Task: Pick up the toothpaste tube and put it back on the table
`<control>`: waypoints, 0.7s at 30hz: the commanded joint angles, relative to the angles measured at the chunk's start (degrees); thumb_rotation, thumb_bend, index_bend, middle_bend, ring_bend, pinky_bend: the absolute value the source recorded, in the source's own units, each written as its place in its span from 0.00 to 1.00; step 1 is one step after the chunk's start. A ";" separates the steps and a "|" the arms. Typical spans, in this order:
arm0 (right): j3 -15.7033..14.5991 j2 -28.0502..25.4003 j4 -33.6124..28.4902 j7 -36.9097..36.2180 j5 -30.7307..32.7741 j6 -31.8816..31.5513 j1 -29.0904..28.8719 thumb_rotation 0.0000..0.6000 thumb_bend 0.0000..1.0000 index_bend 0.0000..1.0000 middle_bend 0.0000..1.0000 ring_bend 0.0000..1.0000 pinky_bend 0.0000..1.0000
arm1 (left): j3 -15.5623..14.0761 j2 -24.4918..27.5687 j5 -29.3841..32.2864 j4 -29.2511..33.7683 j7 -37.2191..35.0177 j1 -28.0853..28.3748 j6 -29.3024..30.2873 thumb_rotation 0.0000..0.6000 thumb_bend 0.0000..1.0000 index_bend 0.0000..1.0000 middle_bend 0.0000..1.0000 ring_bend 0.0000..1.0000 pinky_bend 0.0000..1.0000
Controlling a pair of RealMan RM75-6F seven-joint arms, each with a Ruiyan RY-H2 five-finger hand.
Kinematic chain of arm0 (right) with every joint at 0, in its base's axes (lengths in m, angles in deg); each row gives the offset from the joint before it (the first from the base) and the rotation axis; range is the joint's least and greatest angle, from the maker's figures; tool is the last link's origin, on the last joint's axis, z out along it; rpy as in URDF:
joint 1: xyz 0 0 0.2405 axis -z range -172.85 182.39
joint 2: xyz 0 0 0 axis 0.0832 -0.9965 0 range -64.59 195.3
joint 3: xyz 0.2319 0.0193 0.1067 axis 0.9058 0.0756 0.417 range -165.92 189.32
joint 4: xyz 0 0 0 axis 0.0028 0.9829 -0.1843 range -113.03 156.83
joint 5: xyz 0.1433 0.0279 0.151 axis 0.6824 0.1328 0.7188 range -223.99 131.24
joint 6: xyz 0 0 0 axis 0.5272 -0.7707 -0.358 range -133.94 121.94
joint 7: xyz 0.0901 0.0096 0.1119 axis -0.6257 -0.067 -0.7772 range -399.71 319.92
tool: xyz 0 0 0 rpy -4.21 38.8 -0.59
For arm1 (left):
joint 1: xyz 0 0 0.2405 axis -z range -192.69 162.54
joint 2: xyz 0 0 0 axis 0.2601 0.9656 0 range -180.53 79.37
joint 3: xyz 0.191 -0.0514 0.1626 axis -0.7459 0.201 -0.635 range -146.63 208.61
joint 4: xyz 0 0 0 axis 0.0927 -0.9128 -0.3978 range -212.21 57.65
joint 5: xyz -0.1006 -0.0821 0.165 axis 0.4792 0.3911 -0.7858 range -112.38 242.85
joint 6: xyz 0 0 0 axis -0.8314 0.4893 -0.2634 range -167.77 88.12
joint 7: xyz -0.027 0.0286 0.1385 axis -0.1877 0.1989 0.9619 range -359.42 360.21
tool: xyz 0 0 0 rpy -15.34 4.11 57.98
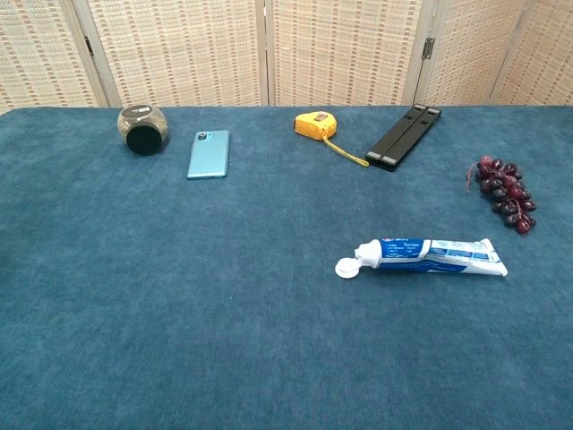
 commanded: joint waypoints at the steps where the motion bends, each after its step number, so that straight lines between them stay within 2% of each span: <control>1: 0.01 -0.02 -0.08 0.12 0.00 0.06 -0.04 1.00 0.35 0.24 0.26 0.24 0.35 | 0.06 -0.16 0.03 -0.15 -0.07 0.02 0.05 1.00 0.09 0.00 0.00 0.02 0.14; 13: -0.23 0.19 -0.06 0.10 -0.57 0.46 -0.37 1.00 0.35 0.22 0.29 0.24 0.35 | 0.03 -0.29 -0.01 -0.29 -0.38 -0.12 0.36 1.00 0.09 0.00 0.00 0.02 0.14; 21: 0.17 1.31 -1.62 3.76 -0.74 6.34 -4.20 1.00 0.28 0.21 0.30 0.24 0.35 | -0.12 -0.28 -0.29 -0.32 -0.73 -0.28 0.59 1.00 0.09 0.00 0.00 0.02 0.14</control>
